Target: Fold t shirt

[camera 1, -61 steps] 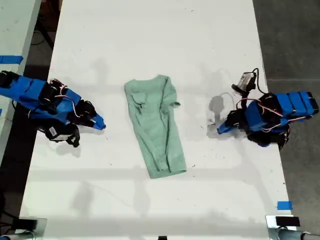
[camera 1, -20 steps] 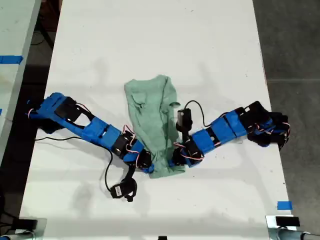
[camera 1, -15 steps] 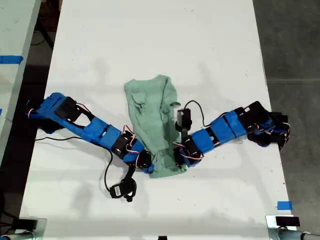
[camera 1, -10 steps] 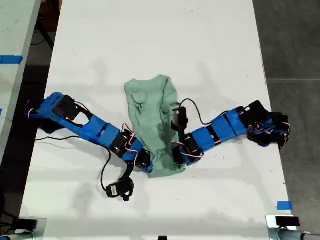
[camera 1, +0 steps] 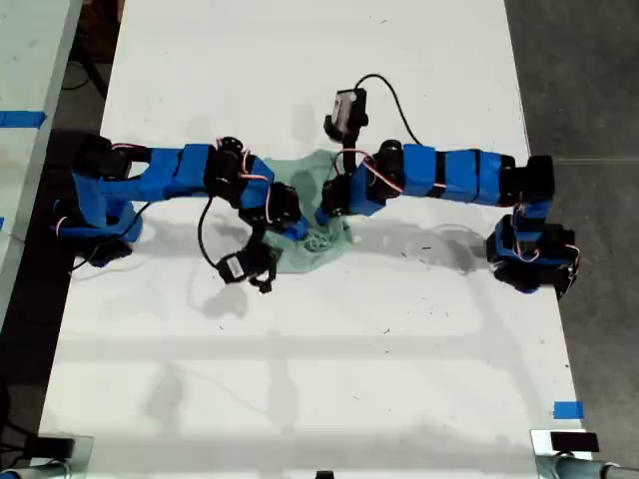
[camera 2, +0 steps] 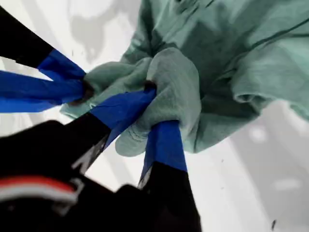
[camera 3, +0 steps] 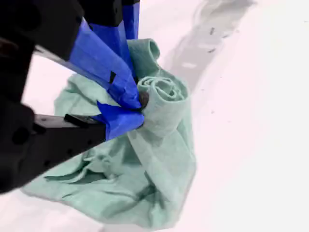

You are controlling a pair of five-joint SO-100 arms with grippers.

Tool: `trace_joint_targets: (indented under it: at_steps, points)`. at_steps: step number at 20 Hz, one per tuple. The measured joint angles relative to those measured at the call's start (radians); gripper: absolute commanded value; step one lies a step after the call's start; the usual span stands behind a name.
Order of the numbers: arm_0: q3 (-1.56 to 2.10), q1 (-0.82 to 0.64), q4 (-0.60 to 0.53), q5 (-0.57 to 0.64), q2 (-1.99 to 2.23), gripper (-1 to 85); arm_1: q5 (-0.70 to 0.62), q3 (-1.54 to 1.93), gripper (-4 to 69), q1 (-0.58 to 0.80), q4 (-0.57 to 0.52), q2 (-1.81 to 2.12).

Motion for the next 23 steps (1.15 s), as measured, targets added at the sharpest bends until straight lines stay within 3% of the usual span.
trace_joint_targets:
  at_steps: [4,9,10,12,13,14,15,18,20,23]
  points:
    - [0.120,-0.198,0.058,0.087,0.009,-0.2,-0.118,0.011,0.2,0.146,-0.075,-0.021]
    - [0.256,-0.380,0.067,0.190,0.035,-0.2,-0.195,0.011,0.5,0.287,-0.074,-0.052]
    - [0.270,-0.411,0.061,0.210,0.035,-0.2,-0.206,0.011,9.1,0.302,-0.074,-0.057]
    - [0.278,-0.471,0.040,0.250,0.015,-0.2,-0.233,0.011,16.7,0.321,-0.074,-0.098]
    - [0.278,-0.499,0.031,0.262,-0.014,3.2,-0.253,0.011,18.3,0.328,-0.072,-0.133]
    - [0.278,-0.506,0.026,0.264,-0.052,16.2,-0.273,0.011,22.5,0.333,-0.072,-0.167]
    - [0.278,-0.506,0.026,0.265,-0.080,19.4,-0.287,0.011,27.5,0.337,-0.072,-0.196]
    - [0.278,-0.480,0.054,0.247,-0.144,21.3,-0.301,0.009,57.6,0.348,-0.052,-0.218]
    - [0.276,-0.453,0.101,0.245,-0.156,21.4,-0.314,-0.014,63.4,0.357,-0.018,-0.218]
    - [0.028,-0.434,0.175,0.249,-0.117,20.4,-0.341,-0.023,63.0,0.364,0.031,-0.150]
